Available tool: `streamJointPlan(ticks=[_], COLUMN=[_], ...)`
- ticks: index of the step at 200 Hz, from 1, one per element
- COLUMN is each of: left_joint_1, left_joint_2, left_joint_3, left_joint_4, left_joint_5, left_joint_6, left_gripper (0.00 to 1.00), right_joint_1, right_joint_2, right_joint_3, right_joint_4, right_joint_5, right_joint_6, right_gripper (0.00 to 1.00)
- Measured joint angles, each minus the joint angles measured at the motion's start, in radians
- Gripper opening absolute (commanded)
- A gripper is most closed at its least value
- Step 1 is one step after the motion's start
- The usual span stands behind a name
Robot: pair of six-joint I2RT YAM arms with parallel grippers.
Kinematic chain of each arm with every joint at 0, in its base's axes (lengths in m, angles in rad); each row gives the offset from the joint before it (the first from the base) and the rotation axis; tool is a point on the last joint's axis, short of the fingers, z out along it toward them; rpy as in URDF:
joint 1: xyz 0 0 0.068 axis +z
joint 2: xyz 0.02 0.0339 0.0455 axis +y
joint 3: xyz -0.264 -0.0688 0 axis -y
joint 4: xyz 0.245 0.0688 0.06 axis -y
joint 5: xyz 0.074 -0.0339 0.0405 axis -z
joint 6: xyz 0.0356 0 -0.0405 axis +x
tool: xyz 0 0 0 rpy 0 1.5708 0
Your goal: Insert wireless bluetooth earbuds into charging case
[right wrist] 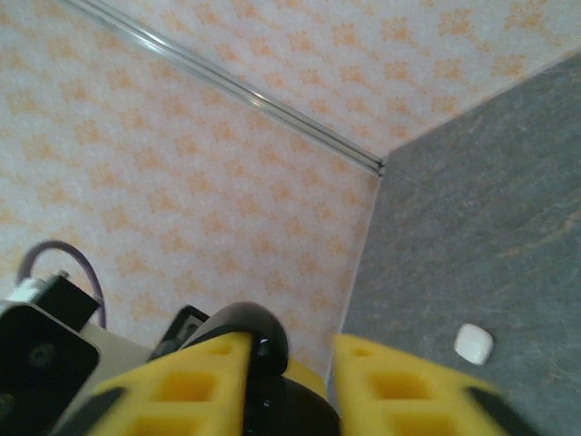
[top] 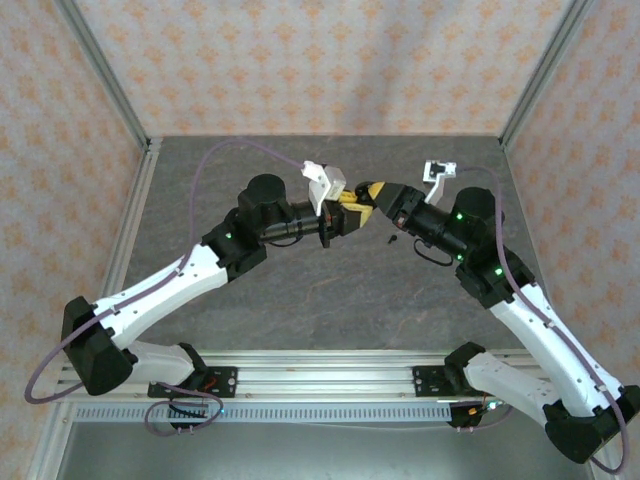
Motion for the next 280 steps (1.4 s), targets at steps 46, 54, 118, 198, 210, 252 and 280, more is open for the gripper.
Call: streamJointPlan(ticks=[46,54,118,198,210,252,280], left_joint_1=[0.000,0.000,0.000,0.000,0.000,0.000,0.000], left_joint_2=[-0.028,-0.039,-0.108,-0.146,-0.152,-0.154,-0.154], left_joint_3=[-0.046,-0.063,-0.141,-0.178,-0.187,-0.201,-0.206], left_joint_4=[-0.002,-0.006,-0.077,-0.142,-0.145,-0.158,-0.159], left_joint_5=[-0.007,-0.011,-0.060,-0.090,-0.092,-0.102,-0.103], left_joint_6=[0.027,0.032,0.082,0.132,0.136,0.154,0.158], left_gripper=[0.02,0.02,0.02,0.02,0.02,0.02,0.02], right_joint_1=[-0.001,-0.003,-0.050,-0.288,-0.288,-0.288,-0.288], right_joint_2=[0.012,0.019,0.228,0.591,0.646,0.871,0.988], right_joint_3=[0.192,0.232,0.392,0.192,0.195,0.270,0.314], right_joint_4=[-0.267,-0.317,-0.705,-0.680,-0.667,-0.667,-0.670], right_joint_5=[0.068,0.092,0.246,0.124,0.124,0.146,0.173], right_joint_6=[-0.130,-0.151,-0.269,-0.272,-0.277,-0.306,-0.317], right_gripper=[0.51,0.52,0.49,0.43,0.42,0.39,0.38])
